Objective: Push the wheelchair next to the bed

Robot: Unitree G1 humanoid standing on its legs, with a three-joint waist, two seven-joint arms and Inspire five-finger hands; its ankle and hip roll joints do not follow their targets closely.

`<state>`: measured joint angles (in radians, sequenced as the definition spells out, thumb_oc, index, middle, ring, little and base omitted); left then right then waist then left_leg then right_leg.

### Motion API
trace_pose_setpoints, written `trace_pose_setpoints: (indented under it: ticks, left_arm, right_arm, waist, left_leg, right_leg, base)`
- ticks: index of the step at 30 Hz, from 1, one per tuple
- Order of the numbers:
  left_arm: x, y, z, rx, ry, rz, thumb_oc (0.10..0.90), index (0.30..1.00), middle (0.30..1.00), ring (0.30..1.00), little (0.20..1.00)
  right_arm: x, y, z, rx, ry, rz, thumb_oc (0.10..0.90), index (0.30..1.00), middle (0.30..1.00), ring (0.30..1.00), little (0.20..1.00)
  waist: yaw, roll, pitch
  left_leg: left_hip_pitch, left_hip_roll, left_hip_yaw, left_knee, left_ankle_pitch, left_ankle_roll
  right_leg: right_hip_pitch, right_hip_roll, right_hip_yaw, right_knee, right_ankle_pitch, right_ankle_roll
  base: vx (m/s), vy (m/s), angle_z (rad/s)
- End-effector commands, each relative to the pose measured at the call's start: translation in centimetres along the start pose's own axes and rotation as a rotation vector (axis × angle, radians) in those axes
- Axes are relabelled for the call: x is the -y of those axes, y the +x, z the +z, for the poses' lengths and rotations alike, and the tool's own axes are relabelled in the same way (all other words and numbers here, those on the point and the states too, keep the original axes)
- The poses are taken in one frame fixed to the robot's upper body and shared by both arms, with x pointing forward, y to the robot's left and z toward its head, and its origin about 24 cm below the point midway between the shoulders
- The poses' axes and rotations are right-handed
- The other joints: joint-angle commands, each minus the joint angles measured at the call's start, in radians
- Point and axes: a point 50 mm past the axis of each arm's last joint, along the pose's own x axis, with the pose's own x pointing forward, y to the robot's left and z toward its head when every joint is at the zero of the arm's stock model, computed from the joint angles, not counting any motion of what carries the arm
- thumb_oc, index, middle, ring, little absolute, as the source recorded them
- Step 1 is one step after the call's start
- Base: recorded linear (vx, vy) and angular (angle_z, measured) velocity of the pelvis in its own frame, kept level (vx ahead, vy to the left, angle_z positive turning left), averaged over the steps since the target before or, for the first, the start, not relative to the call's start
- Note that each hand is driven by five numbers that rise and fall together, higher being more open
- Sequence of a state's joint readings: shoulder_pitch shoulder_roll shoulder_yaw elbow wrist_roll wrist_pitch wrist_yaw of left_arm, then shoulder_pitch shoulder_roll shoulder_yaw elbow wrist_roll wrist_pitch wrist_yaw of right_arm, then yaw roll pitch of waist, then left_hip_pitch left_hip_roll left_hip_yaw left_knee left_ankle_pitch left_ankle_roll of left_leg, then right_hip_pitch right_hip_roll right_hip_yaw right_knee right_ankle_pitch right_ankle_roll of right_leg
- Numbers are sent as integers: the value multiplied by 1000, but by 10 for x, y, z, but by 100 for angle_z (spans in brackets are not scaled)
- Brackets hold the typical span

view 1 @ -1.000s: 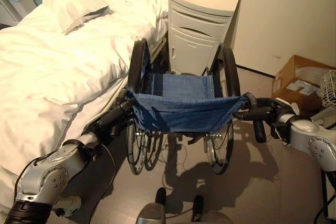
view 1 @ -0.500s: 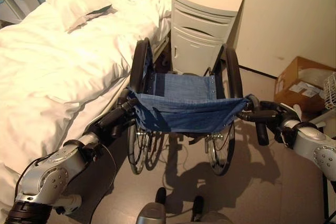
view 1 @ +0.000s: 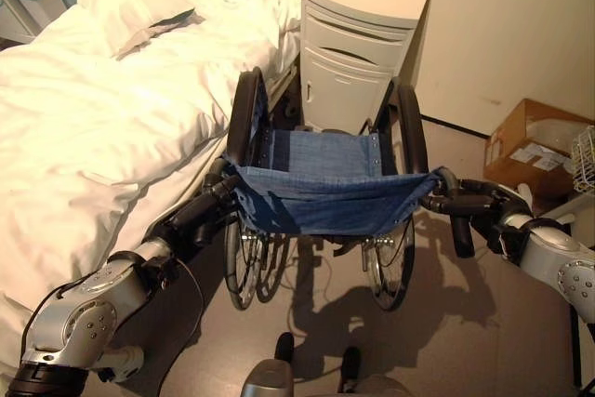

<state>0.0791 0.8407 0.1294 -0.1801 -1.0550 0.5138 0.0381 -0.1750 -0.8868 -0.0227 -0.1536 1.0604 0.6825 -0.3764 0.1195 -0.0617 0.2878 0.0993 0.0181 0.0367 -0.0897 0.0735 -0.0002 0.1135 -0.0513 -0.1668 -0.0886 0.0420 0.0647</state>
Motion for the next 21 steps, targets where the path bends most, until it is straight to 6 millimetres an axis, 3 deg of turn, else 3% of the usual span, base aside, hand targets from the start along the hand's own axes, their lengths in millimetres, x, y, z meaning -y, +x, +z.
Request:
trace_pose_setpoints:
  ticks: [1, 5, 6, 14, 21]
  left_arm:
    - [-104, -85, 136, 644, 102, 578, 800, 900, 900, 900, 900]
    - [-104, -84, 136, 636, 99, 568, 800, 900, 900, 900, 900]
    - [-106, -84, 135, 633, 99, 572, 800, 900, 900, 900, 900]
    - [-109, -93, 142, 645, 108, 589, 800, 900, 900, 900, 900]
    - [-110, -97, 141, 652, 125, 604, 800, 900, 900, 900, 900]
  right_arm:
    - [131, -70, 129, 608, 48, -712, 800, 900, 900, 900, 900]
    - [138, -78, 135, 626, 69, -750, 800, 900, 900, 900, 900]
    - [147, -83, 136, 628, 59, -831, 800, 900, 900, 900, 900]
    - [177, -107, 140, 632, 31, -994, 800, 900, 900, 900, 900]
    - [170, -102, 136, 604, -17, -910, 800, 900, 900, 900, 900]
  waist:
    - [-33, 2, -189]
    - [-32, 0, -188]
    - [-33, 1, -189]
    - [-30, 1, -186]
    - [-28, 1, -192]
  left_leg:
    - [48, 17, 28, 21, -68, -50]
    - [50, 15, 29, 20, -69, -50]
    - [50, 15, 30, 19, -70, -49]
    - [50, 11, 27, 24, -75, -46]
    - [50, 9, 22, 20, -74, -45]
  right_leg:
    - [20, -24, -25, 1, 0, 52]
    - [22, -24, -25, 1, 0, 53]
    - [22, -24, -26, 1, -1, 54]
    - [26, -25, -31, 1, 0, 56]
    - [26, -25, -30, 1, -1, 55]
  base:
    - [19, -14, -4]
    - [22, -6, -7]
    - [10, 3, -7]
    - [11, -1, -13]
    - [0, -1, -1]
